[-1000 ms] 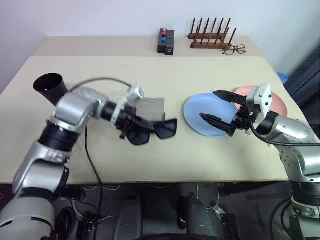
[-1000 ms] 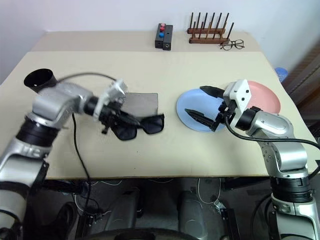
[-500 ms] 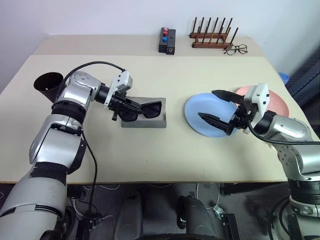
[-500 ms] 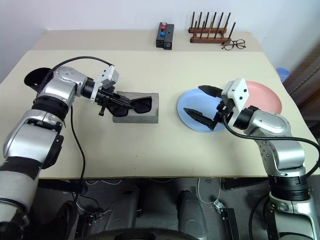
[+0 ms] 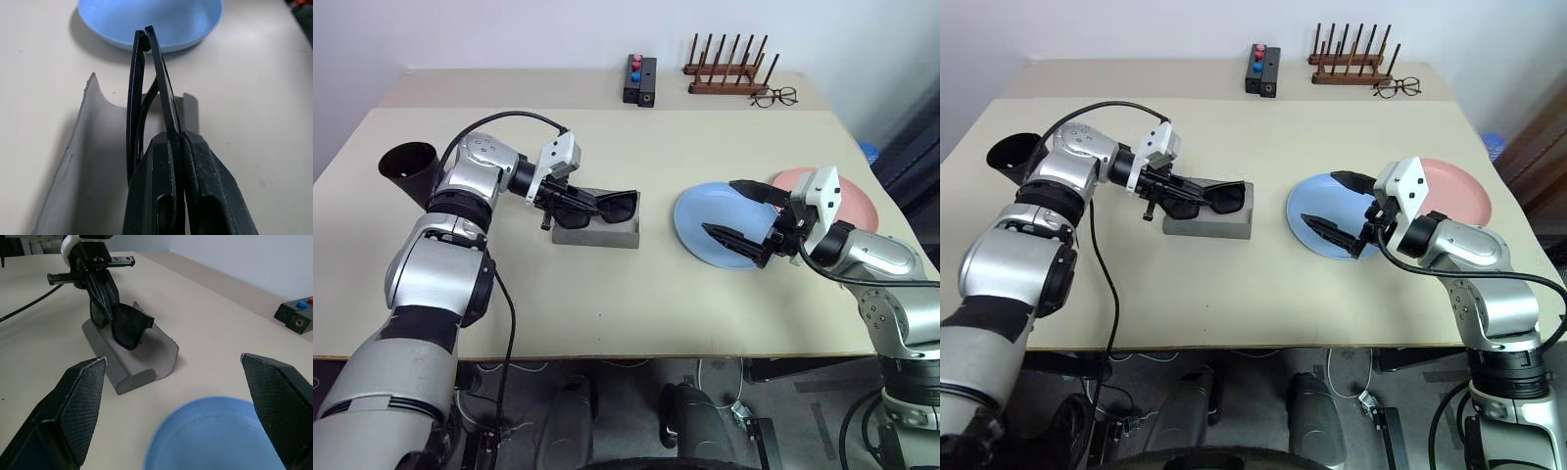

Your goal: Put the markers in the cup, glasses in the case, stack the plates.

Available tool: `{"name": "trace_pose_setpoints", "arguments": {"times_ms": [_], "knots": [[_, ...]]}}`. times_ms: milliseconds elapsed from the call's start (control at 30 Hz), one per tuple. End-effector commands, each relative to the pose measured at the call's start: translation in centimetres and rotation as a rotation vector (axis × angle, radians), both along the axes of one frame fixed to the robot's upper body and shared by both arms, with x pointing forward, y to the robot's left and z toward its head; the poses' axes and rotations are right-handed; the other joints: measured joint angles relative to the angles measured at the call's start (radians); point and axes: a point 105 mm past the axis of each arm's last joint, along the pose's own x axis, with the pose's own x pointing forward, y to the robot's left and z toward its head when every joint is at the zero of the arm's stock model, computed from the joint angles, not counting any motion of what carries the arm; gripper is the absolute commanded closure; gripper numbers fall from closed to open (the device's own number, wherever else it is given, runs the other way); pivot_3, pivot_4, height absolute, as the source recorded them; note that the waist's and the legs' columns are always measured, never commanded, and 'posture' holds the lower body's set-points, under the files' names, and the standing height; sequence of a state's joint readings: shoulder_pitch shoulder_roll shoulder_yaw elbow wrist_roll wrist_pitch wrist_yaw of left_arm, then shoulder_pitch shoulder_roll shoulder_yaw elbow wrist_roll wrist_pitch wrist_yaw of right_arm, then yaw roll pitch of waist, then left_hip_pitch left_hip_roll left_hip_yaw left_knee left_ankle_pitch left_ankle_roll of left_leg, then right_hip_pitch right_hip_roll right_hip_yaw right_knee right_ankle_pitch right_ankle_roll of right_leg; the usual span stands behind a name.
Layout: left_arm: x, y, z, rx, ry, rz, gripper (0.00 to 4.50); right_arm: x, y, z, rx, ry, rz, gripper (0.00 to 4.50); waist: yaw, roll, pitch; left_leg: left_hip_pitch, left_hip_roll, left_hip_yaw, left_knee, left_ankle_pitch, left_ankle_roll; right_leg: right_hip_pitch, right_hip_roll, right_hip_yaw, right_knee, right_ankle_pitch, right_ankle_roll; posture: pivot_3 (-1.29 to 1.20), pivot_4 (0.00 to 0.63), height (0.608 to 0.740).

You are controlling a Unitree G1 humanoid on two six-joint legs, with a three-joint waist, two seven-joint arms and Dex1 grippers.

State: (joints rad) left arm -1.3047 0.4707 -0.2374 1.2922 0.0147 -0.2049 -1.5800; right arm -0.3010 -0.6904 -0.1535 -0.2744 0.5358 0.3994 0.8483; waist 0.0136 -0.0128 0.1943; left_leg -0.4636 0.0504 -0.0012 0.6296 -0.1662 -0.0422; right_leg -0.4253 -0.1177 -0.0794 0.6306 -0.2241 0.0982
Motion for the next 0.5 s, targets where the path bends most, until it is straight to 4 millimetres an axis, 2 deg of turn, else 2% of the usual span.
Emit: {"name": "trace_pose_setpoints", "arguments": {"times_ms": [33,133,267,500], "knots": [[0.4,-0.4,2.2,-0.024,-0.072,-0.009,4.44,-0.5,0.1,1.5,0.007,-0.063,0.009,0.0,0.0,0.0,0.0,0.0,0.0,0.0,0.0,0.0,0.0,0.0,0.0,0.0,0.0,0.0,0.0,0.0,0.15,0.74],[0.5,-0.6,2.7,-0.029,-0.093,-0.014,4.44,-0.5,0.1,1.5,0.008,-0.063,0.008,0.0,0.0,0.0,0.0,0.0,0.0,0.0,0.0,0.0,0.0,0.0,0.0,0.0,0.0,0.0,0.0,0.0,0.15,0.74],[0.5,-0.3,2.2,0.04,-0.125,-0.028,4.44,-0.6,0.1,1.4,0.009,-0.062,0.008,0.0,0.0,0.0,0.0,0.0,0.0,0.0,0.0,0.0,0.0,0.0,0.0,0.0,0.0,0.0,0.0,0.0,0.15,0.74],[0.3,0.2,0.0,0.133,-0.171,-0.069,4.44,-0.5,-0.2,1.4,0.007,-0.063,0.005,0.0,0.0,0.0,0.0,0.0,0.0,0.0,0.0,0.0,0.0,0.0,0.0,0.0,0.0,0.0,0.0,0.0,0.15,0.74]]}}
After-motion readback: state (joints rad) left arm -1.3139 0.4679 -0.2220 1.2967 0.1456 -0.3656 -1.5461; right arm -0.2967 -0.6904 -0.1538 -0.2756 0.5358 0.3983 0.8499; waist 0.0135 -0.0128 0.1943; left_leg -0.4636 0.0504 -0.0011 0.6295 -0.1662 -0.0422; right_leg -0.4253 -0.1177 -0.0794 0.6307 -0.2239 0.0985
